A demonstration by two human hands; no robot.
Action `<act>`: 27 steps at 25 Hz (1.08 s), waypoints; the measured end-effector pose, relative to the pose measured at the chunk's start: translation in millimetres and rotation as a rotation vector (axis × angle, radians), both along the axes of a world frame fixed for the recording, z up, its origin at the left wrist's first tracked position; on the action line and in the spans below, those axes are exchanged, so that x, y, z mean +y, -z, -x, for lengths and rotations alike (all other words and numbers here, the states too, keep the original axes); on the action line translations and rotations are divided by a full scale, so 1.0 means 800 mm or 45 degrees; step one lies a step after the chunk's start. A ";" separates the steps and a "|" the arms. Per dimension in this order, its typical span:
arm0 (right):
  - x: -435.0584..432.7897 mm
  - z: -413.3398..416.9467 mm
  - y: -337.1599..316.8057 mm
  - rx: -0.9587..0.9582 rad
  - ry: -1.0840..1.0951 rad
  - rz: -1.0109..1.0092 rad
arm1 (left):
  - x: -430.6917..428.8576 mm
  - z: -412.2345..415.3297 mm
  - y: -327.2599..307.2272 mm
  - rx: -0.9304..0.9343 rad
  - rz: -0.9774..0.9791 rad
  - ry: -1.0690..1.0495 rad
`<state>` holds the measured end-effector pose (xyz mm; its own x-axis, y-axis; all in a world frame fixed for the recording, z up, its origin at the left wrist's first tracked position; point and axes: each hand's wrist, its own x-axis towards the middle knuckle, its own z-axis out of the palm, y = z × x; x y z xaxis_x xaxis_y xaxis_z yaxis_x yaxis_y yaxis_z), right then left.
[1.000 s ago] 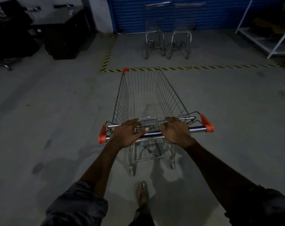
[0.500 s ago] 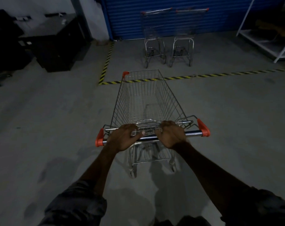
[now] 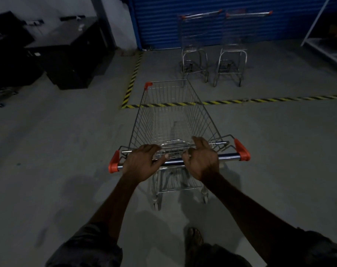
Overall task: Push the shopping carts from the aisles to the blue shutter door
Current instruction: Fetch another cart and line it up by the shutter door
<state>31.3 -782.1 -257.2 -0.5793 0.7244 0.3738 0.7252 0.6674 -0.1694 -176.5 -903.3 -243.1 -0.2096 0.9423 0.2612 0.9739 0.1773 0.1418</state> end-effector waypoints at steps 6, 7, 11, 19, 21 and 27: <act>0.154 0.112 -0.029 -0.172 -0.117 0.248 | 0.141 0.104 -0.008 -0.101 0.115 -0.092; 0.179 0.128 -0.034 -0.216 -0.137 0.303 | 0.162 0.120 -0.008 -0.111 0.121 -0.099; 0.283 0.205 -0.039 -0.322 -0.204 0.393 | 0.252 0.190 -0.008 -0.130 0.130 -0.098; 0.463 0.390 0.023 -0.283 -0.354 0.068 | 0.416 0.388 0.003 -0.087 0.112 -0.076; 0.493 0.442 0.020 -0.275 -0.287 0.104 | 0.453 0.442 0.005 -0.088 0.123 -0.072; 0.566 0.584 -0.015 -0.189 -0.070 0.170 | 0.561 0.588 -0.003 -0.112 0.183 -0.018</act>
<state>-436.0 -329.7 -245.0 -0.6609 0.7275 0.1841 0.7118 0.6854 -0.1535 -646.8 -454.4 -240.3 -0.2389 0.9654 0.1042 0.9562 0.2152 0.1986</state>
